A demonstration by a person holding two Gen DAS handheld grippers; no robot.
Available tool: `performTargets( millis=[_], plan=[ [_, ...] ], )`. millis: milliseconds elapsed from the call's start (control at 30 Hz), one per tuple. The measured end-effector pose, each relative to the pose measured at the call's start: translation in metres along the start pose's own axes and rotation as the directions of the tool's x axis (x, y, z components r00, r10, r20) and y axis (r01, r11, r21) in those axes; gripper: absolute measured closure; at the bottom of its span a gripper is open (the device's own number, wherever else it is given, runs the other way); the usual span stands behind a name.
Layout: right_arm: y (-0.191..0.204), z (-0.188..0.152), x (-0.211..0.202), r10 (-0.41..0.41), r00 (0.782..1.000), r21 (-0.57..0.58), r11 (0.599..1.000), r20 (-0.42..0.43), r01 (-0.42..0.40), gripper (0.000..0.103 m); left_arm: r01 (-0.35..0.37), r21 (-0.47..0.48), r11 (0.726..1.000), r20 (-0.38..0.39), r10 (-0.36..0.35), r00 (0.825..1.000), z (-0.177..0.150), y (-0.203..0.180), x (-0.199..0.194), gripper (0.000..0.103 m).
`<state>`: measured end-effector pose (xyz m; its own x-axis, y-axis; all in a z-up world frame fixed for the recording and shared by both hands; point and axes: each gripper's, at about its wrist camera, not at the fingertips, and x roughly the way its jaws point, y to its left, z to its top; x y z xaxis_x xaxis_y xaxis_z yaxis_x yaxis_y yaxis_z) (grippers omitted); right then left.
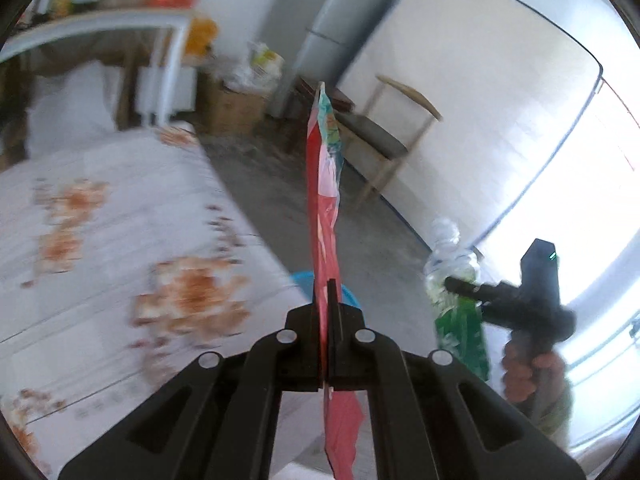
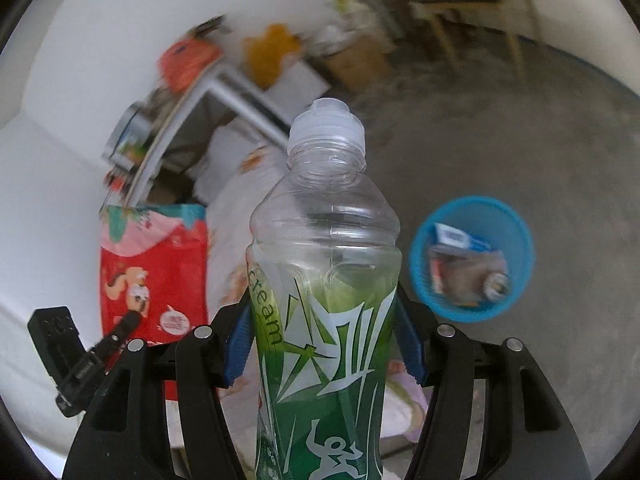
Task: Collect trash
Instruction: 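Carry the snack bag and bottle over the blue wastebasket and open both tools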
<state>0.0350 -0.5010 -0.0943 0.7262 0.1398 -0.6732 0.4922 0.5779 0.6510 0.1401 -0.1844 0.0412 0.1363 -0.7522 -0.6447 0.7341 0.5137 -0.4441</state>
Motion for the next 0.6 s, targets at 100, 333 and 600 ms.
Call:
performTargets(
  millis=[100, 333, 600],
  plan=[
    [-0.03, -0.002, 0.0, -0.017, 1.0, 0.069, 0.997, 0.005, 0.016, 0.045, 0.056, -0.027, 0.998, -0.088, -0.058, 0.994, 0.013, -0.014, 0.049, 0.103],
    [-0.081, -0.002, 0.006, -0.032, 0.999, 0.19, 0.981, -0.009, 0.033, 0.045, 0.022, -0.074, 0.997, -0.357, -0.047, 0.933, 0.02, -0.038, 0.196, 0.103],
    [-0.107, 0.006, 0.009, -0.049, 0.999, 0.259, 0.965, -0.015, 0.051, 0.045, -0.133, 0.065, 0.989, -0.541, 0.147, 0.828, 0.011, -0.058, 0.338, 0.102]
  ],
)
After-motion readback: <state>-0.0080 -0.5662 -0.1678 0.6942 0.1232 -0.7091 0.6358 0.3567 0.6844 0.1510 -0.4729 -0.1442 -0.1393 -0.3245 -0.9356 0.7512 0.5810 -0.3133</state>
